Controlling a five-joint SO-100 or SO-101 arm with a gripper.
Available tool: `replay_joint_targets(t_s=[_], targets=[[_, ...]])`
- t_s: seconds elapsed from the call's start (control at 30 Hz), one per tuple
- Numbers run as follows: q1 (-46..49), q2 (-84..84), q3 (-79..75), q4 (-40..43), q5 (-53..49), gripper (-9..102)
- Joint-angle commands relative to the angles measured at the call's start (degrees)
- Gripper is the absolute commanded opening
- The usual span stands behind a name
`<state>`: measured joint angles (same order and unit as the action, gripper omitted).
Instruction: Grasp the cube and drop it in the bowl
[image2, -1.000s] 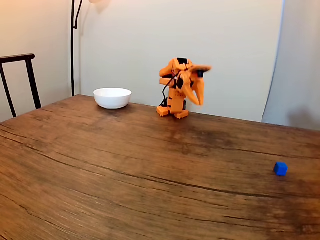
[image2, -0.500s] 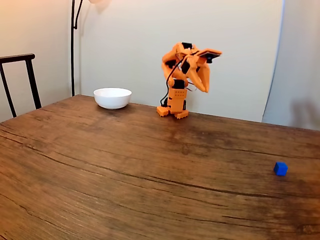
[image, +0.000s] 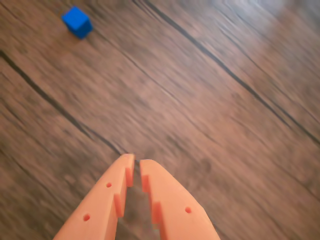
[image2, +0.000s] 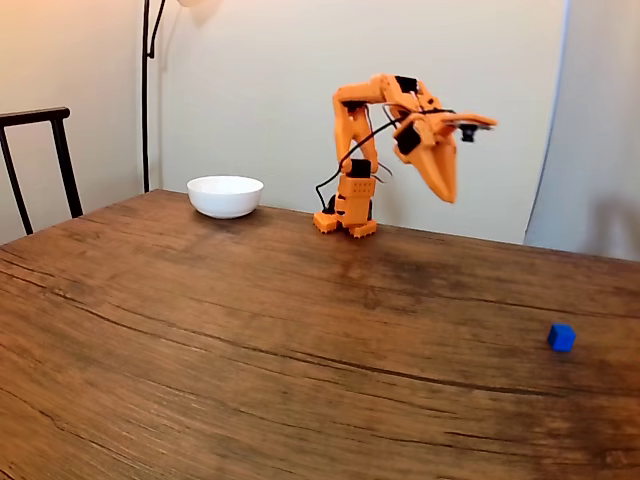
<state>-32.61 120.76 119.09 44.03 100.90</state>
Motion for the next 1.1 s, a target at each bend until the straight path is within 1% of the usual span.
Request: replay_joint_targets(t_s=[0.0, 0.4, 0.73, 0.87, 1.07], targets=[[0.0, -3.1, -3.2, -4.1, -0.1, 0], [-3.3, -17.1, -2.5, -20.3, -0.3, 0], [-5.4, -23.6, -3.3, -33.8, -0.4, 0], [-6.6, -26.2, -6.0, -35.3, -0.4, 0], [-8.2, -35.2, -15.7, -35.3, -0.4, 0]])
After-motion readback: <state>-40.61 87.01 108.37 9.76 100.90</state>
